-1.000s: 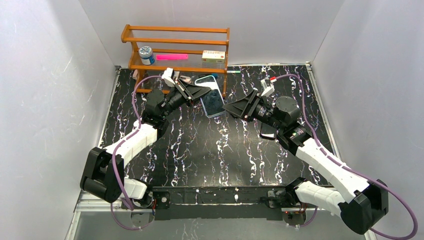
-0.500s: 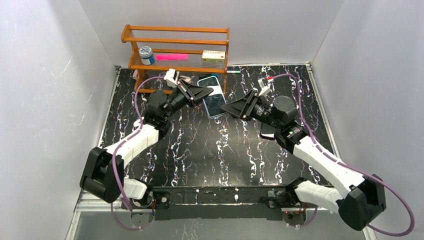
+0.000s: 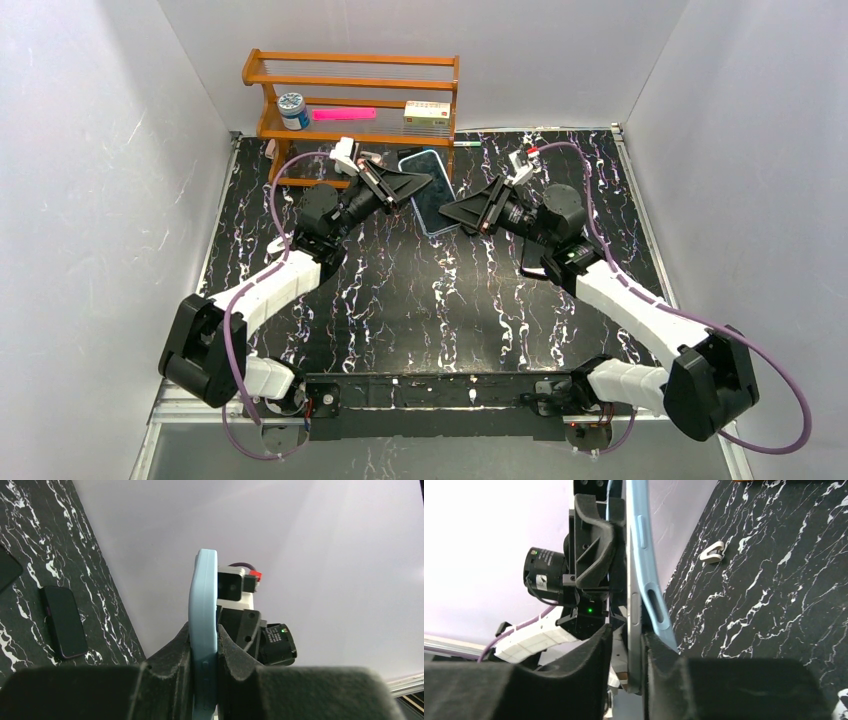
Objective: Take the phone out of the phone case
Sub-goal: Remove the phone case from the phone.
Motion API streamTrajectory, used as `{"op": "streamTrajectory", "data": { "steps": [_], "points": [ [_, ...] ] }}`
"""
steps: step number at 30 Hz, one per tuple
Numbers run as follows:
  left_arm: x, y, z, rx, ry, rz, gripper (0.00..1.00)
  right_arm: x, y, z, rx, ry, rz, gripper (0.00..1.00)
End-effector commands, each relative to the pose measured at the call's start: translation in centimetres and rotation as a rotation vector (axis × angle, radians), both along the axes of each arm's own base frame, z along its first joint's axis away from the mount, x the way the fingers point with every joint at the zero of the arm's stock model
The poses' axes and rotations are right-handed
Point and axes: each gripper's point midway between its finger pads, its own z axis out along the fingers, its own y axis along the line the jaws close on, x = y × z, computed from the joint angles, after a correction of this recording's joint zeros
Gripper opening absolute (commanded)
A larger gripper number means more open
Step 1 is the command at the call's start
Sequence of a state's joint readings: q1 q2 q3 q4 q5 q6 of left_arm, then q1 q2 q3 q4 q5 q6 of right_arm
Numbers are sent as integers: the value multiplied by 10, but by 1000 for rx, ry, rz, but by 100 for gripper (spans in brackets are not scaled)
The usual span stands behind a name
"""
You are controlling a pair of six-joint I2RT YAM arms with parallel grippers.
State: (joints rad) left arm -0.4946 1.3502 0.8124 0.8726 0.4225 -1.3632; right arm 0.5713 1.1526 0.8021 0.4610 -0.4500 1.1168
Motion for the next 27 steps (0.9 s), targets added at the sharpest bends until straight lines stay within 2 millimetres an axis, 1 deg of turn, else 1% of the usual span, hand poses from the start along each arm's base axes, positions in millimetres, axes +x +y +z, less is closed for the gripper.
{"op": "streamTrajectory", "data": {
  "steps": [1,2,3,5,6,8,9,10,13,15,16,19,22,24,27],
  "points": [
    [-54,-15,27,-6,-157,-157,0,5,3,51,118,-142,20,28],
    [-52,-13,24,0,-156,-145,2,5,3,51,116,-141,24,23],
    [-49,-10,21,5,-152,-129,6,5,2,51,115,-141,24,16],
    [-40,-2,18,10,-148,-90,15,5,0,52,116,-140,24,4],
    [-36,2,18,14,-154,-69,21,6,-1,52,117,-137,22,1],
    [-31,11,19,23,-167,-37,35,7,-5,53,122,-134,16,1],
    [-27,17,20,24,-171,-15,45,8,-6,54,124,-133,12,1],
    [-26,22,20,24,-174,-1,51,8,-8,55,126,-137,10,1],
    [-29,32,16,31,-170,28,63,9,-9,63,135,-146,8,1],
    [-32,36,8,40,-156,41,67,10,-9,68,142,-152,7,1],
    [-35,38,1,49,-143,47,68,10,-9,69,143,-153,7,1],
    [-40,44,-16,91,-115,69,70,12,-9,71,152,-146,2,1],
    [-42,44,-38,173,-79,70,71,12,-10,72,161,-141,-1,1],
    [-44,41,-46,206,-75,61,71,12,-10,73,164,-141,-2,1],
    [-48,32,-47,225,-82,29,71,12,-10,74,174,-135,4,1]
  ]
}}
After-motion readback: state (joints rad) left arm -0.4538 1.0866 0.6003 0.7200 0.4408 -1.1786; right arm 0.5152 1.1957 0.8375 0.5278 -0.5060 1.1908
